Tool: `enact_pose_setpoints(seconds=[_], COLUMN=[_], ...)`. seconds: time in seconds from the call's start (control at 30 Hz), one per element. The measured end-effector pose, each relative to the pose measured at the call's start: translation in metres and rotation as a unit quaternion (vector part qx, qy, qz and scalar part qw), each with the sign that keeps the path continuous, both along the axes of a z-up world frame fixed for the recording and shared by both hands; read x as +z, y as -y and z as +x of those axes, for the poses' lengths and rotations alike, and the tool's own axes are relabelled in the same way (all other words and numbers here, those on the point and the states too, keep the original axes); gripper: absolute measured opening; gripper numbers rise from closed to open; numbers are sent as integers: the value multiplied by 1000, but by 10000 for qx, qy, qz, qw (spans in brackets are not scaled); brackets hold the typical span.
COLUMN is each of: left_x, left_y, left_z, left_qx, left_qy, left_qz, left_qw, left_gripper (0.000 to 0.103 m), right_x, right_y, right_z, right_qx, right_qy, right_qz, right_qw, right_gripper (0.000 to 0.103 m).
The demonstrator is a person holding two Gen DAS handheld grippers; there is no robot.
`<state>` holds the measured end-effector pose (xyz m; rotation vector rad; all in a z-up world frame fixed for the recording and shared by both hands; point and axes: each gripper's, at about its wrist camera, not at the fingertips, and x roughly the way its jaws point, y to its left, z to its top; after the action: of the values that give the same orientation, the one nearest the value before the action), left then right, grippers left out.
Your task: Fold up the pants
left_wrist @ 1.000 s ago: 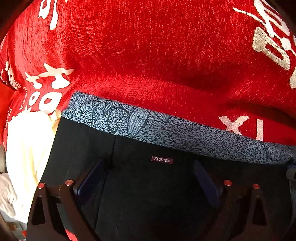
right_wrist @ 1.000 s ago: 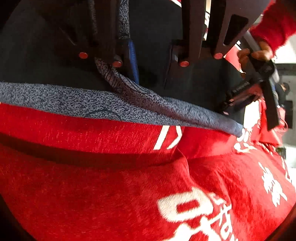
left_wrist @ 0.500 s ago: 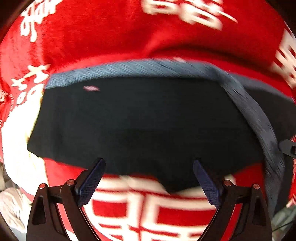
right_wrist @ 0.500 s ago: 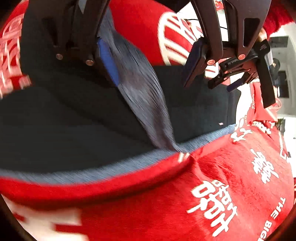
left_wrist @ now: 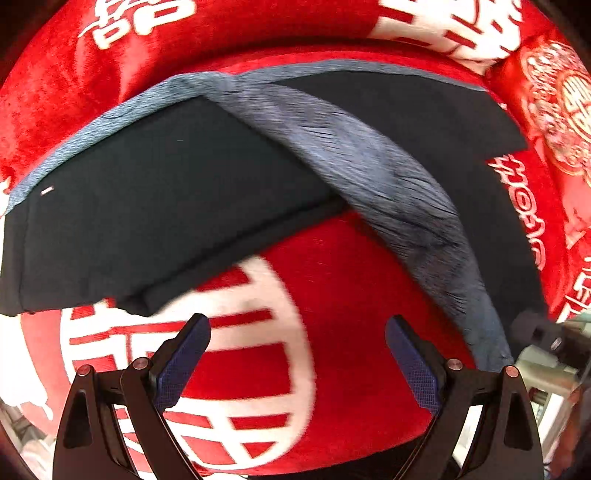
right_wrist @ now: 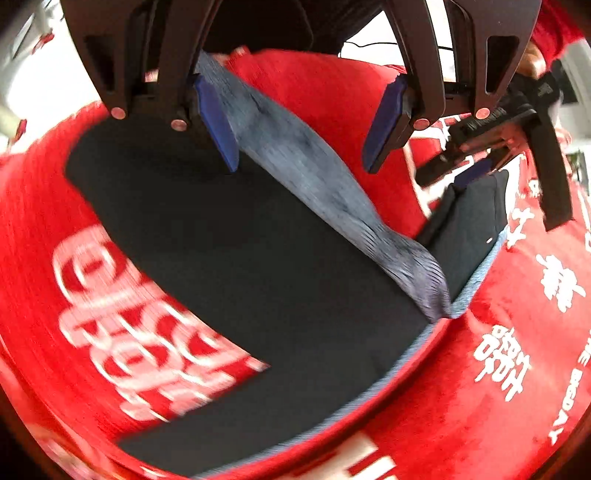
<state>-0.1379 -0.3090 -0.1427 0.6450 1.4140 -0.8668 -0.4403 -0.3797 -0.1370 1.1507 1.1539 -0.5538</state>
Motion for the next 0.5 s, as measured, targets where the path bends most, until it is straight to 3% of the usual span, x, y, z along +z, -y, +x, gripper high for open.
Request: enact_pose_setpoints(seconds=[0.23,0.37,0.5], left_x=[4,13,4], left_y=[5,7,9], left_z=[-44,-65,-62], left_qx=[-297,-474,-421], left_qy=[-177,-208,-358], left_qz=[-177,-285,-249], left_qw=[9992,9983,9982], left_gripper=[96,96,96], right_x=[0,-12,-30], right_y=[-24,-36,-41], right_z=[-81,-111,-123], right_qx=[-1096,-1329,-1267], right_qy=[625,503,406], right_qz=[68,63,251], right_qw=[9920,9898,9908], right_gripper=[77,78,77])
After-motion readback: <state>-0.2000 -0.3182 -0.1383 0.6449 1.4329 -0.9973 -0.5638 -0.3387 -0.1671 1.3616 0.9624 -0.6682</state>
